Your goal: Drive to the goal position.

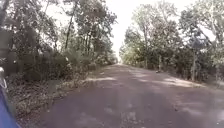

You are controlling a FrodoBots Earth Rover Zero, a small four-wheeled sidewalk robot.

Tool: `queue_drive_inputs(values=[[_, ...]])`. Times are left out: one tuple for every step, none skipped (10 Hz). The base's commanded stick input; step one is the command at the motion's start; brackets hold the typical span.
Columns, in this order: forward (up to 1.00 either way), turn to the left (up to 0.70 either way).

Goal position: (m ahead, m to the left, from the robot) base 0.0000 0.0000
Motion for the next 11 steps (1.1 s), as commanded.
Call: queue_drive_inputs(values=[[0.06, -0.03], [0.05, -0.03], [0.06, -0.03], [0.05, -0.03], [0.05, -0.03], [0.05, -0.03], [0.05, -0.03], [0.05, -0.03], [0.06, -0.03], [0.06, -0.03], [0.05, -0.03]])
